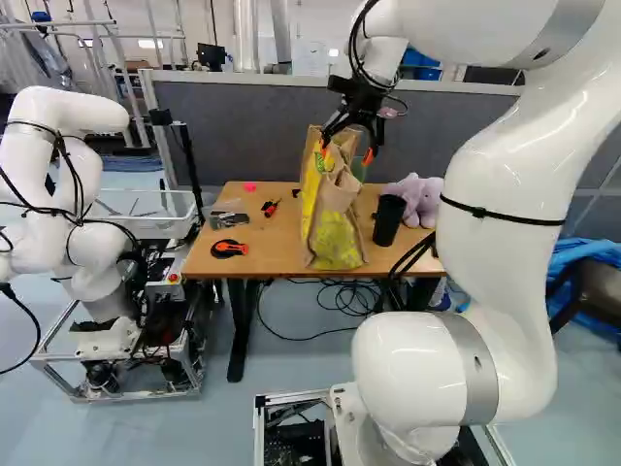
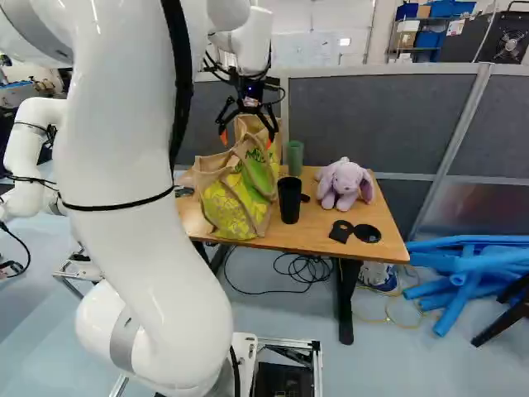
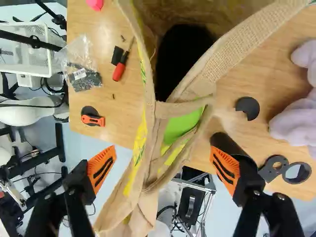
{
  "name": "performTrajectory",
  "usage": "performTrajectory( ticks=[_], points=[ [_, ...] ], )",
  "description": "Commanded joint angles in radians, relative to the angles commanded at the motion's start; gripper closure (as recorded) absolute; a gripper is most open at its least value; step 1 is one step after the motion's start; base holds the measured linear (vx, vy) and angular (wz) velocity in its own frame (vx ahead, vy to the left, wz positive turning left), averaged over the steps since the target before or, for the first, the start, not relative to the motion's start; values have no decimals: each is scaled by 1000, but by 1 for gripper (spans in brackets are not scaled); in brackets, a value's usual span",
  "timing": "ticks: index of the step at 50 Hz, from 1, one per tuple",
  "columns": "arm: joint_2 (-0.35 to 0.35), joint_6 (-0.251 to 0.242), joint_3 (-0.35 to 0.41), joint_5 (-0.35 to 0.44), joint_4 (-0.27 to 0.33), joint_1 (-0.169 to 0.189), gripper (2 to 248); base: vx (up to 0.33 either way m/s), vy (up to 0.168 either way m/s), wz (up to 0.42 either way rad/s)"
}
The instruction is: Pick up the bag on the ground and place it on the table
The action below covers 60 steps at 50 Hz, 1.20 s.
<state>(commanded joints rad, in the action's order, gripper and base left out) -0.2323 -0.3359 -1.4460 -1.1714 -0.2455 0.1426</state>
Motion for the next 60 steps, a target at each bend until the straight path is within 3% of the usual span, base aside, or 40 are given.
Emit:
performTrajectory(
  ticks=[42,60],
  points=[
    [95,0,-28,0,0,0,3,0,0,0],
    [98,0,-29,0,0,0,3,0,0,0]
  ],
)
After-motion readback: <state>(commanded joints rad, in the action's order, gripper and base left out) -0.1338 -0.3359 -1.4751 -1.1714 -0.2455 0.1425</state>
